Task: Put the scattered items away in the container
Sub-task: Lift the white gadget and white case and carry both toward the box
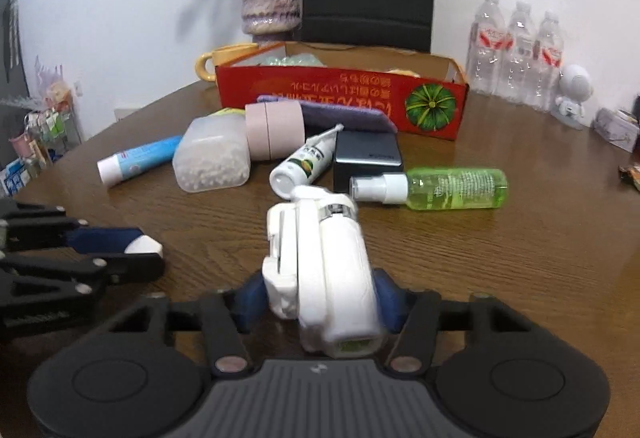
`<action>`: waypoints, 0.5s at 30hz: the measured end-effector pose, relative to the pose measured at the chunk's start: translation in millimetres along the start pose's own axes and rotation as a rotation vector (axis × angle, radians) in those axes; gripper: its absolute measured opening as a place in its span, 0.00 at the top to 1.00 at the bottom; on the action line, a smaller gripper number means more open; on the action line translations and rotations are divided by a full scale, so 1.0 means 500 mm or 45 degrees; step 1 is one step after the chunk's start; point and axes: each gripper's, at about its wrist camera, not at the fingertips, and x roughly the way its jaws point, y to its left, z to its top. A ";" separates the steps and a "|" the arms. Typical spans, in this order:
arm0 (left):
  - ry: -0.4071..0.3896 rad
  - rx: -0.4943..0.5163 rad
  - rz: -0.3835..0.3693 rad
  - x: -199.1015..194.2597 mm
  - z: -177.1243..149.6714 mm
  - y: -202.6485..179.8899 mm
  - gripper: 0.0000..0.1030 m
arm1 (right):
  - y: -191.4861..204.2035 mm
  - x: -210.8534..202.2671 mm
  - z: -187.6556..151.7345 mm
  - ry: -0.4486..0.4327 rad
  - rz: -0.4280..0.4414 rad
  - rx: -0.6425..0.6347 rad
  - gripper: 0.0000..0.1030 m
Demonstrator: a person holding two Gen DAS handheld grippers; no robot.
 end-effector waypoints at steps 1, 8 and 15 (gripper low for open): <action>0.008 -0.001 -0.014 -0.002 0.001 -0.001 0.73 | 0.001 -0.004 -0.002 0.003 0.003 -0.010 0.48; 0.013 0.041 -0.171 -0.068 0.097 0.018 0.74 | -0.032 -0.041 0.033 0.052 0.067 0.043 0.48; 0.100 0.178 -0.298 -0.116 0.319 0.046 0.74 | -0.069 -0.132 0.197 0.052 0.111 -0.061 0.48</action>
